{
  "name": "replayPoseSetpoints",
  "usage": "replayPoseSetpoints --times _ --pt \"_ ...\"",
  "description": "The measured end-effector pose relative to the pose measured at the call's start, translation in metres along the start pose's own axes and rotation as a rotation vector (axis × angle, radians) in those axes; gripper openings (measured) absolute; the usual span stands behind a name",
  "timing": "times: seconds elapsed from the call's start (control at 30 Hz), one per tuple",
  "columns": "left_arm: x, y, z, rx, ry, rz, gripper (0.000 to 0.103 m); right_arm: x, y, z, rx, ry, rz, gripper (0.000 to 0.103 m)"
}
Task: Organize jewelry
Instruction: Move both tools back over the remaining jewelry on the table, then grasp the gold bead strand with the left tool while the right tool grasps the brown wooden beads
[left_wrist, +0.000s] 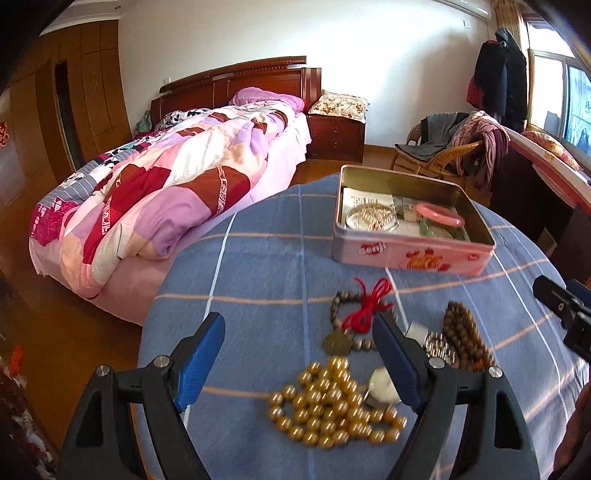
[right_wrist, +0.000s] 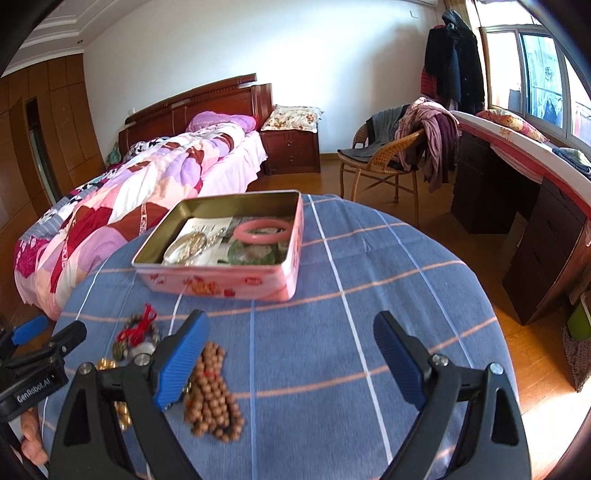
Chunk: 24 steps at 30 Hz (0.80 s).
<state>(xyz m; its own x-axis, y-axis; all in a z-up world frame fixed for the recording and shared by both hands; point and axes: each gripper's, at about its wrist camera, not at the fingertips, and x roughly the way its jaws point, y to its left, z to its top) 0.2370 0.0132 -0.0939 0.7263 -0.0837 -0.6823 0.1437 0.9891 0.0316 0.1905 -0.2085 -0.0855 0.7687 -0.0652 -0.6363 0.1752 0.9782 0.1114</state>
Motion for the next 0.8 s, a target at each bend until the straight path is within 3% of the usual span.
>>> replayPoseSetpoints --times 0.3,0.37,0.47,0.67,0.8 --pt "-0.009 0.015 -0.045 0.072 0.057 -0.050 0.082 -0.007 0.003 -0.030 -0.058 0.064 0.034 0.093" --pt "-0.008 0.014 -0.051 0.091 0.067 -0.035 0.082 -0.008 0.005 -0.035 -0.075 0.069 0.034 0.088" --pt "-0.006 0.015 -0.050 0.077 0.071 -0.039 0.082 -0.007 0.008 -0.039 -0.084 0.088 0.054 0.082" --pt "-0.001 0.011 -0.039 0.016 0.065 -0.139 0.082 -0.012 0.012 -0.040 -0.083 0.085 0.071 0.079" --pt "0.021 -0.002 -0.036 0.035 0.113 -0.102 0.082 -0.012 0.013 -0.041 -0.080 0.094 0.075 0.079"
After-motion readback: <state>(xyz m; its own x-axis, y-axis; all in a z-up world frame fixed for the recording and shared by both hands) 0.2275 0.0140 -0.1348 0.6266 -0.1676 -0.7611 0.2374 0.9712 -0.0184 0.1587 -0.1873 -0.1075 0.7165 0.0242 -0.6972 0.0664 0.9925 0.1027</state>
